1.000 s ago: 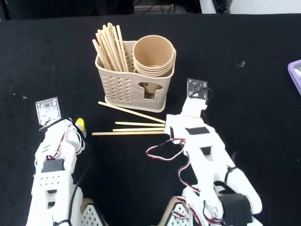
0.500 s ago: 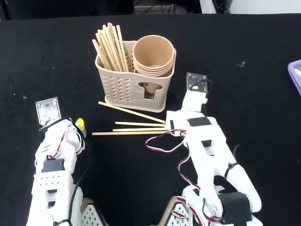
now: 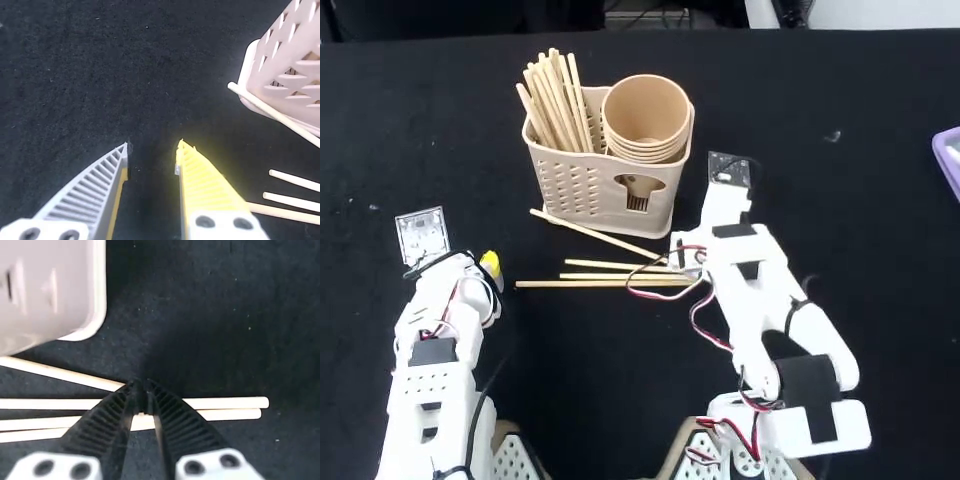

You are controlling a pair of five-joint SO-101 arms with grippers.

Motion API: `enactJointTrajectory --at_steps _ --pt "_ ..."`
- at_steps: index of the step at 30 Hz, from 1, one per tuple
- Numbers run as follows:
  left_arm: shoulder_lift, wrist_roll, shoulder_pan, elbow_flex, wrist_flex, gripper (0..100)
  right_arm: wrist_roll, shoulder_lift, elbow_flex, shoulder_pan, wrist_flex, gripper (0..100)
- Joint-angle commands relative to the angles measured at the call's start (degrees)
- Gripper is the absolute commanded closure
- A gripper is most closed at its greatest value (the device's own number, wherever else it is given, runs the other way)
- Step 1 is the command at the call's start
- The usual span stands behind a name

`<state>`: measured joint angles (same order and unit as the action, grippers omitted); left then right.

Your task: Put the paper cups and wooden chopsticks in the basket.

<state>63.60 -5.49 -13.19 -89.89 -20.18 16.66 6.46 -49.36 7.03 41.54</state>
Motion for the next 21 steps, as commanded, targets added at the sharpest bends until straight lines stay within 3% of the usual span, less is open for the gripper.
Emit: enactJointTrajectory --at_steps 1,9,21 --pt "0.7 -0.2 -0.6 0.6 0.9 84 0.4 -0.2 1.2 -1.4 1.1 98.6" --pt "0.7 -0.2 -0.6 0.6 0.9 84 -0.6 -0.2 0.9 -0.5 2.7 98.6" --pt "0.7 -0.2 -0.6 0.6 0.9 84 -13.7 4.3 -2.8 2.9 6.7 98.7"
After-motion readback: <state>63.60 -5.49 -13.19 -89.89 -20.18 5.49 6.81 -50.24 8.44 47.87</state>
